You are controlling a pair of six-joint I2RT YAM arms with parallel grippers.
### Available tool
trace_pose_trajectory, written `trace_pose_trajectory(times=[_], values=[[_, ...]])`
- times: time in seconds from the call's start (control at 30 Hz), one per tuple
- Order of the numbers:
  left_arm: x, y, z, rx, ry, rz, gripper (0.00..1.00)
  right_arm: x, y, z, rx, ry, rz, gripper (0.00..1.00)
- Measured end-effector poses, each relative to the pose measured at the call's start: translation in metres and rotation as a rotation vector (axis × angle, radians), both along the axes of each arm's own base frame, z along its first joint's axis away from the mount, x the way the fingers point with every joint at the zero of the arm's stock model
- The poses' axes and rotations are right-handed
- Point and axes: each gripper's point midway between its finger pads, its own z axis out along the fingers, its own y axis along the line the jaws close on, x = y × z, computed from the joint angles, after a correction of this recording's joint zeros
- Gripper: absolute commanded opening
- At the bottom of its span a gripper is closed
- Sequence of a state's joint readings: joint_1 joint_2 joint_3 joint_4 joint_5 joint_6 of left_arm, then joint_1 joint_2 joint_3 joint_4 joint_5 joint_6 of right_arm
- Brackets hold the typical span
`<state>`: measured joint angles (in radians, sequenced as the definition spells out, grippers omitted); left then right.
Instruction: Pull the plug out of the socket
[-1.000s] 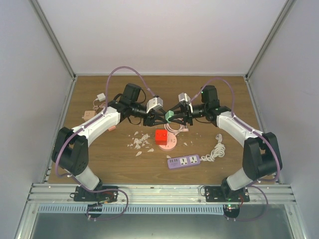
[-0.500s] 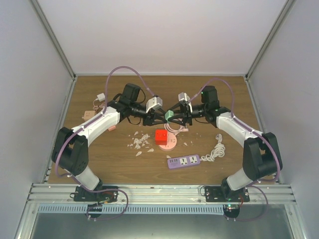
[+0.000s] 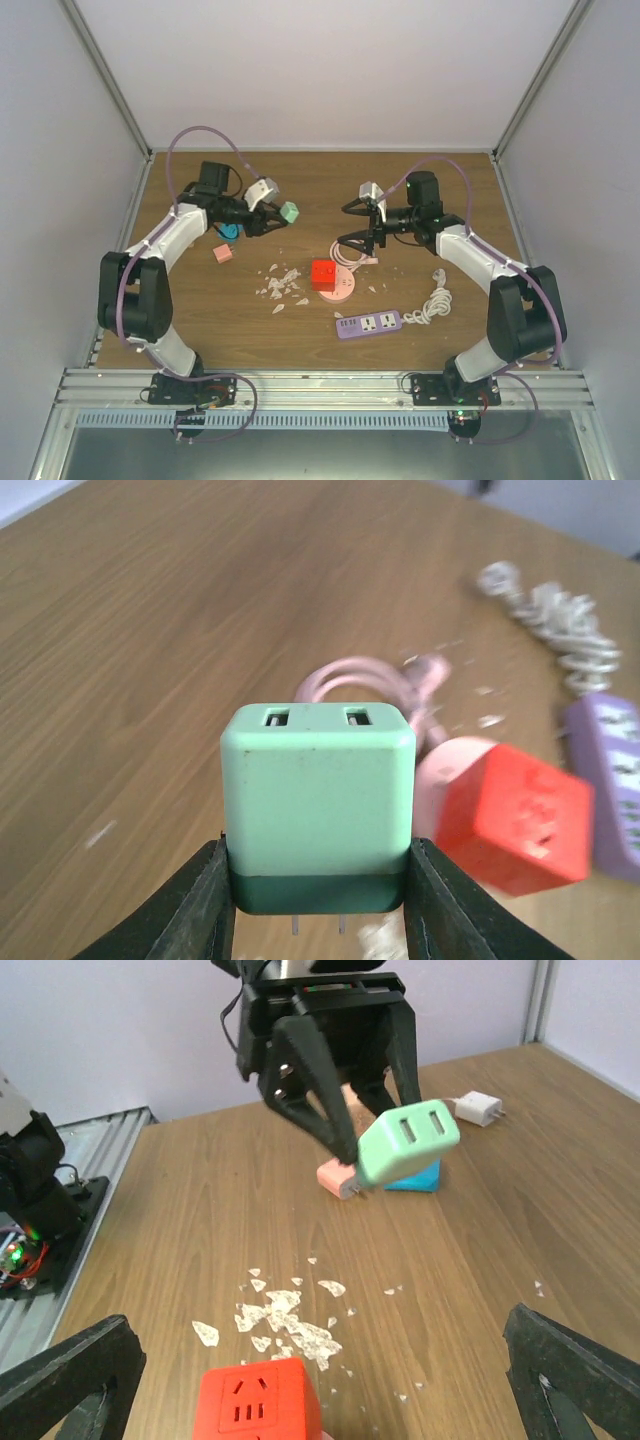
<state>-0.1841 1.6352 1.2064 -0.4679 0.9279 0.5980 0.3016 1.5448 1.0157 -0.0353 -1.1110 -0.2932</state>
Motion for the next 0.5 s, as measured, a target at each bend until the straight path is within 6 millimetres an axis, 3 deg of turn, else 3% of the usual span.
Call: trace_pose_trajectory(times=[0.23,0.37,0.5], values=[[0.04,0.1,-0.047,0.17,0.076,0.259,0.22,0.005,-0.003,-0.015,-0.05,-0.003,-0.028,1.0],[0.04,0.151,-0.062,0.266,0.092,0.348,0.22,0.005,-0.004,-0.021,-0.069,-0.002,-0.032,1.0],[0.024,0.195,-0.084,0.369,0.136,0.402,0.22,0.006,-0.005,-0.029,-0.095,-0.007,-0.034,1.0]])
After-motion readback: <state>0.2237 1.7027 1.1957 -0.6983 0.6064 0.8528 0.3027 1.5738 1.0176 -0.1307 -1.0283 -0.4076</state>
